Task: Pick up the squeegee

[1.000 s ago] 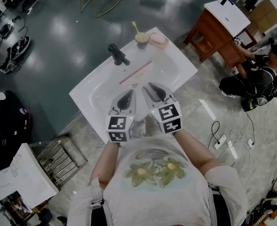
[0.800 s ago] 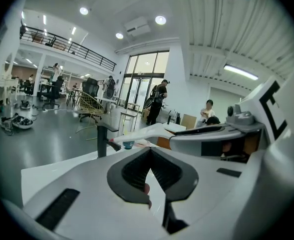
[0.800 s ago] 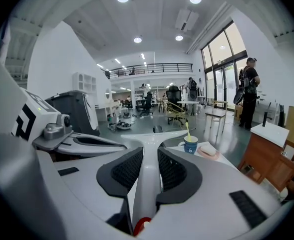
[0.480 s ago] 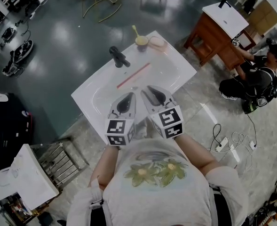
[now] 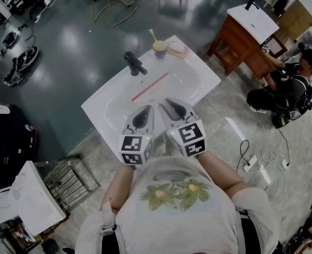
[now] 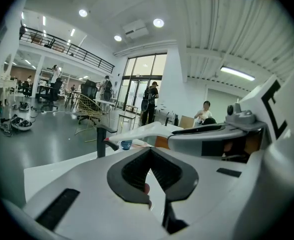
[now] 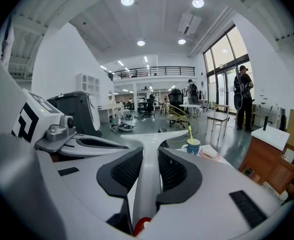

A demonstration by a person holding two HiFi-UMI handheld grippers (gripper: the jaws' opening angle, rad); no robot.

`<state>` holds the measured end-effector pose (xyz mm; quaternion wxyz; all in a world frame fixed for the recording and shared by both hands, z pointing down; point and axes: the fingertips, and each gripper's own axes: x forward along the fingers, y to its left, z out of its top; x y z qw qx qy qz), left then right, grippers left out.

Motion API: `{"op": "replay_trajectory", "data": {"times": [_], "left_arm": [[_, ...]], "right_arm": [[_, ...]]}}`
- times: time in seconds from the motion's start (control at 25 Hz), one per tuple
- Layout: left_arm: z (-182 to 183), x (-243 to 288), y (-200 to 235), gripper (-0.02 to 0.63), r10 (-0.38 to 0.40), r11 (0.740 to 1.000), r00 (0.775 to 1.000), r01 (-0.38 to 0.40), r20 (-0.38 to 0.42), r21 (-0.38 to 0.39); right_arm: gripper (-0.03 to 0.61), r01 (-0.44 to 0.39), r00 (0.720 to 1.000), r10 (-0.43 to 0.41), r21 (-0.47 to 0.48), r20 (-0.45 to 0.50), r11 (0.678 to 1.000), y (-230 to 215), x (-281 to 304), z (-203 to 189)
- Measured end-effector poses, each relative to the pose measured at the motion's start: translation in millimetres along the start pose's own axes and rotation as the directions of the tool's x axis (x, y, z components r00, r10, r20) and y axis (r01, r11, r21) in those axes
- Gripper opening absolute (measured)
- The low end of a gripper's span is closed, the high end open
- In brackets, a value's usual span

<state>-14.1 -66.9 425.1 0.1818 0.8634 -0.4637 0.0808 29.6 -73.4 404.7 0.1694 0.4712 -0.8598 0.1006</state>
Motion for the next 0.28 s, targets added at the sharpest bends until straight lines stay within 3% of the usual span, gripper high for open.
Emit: {"op": "replay_trajectory", "data": {"times": [0.28], "left_arm": [[-3.4,-7.4,-1.4,0.008,0.004,1.000,1.000,-0.004,0.009,-0.004]], "right_arm": [[0.104,-0.001,1.000,0.001,0.000,0.008,1.000,5.8,-2.1,-2.7]]}}
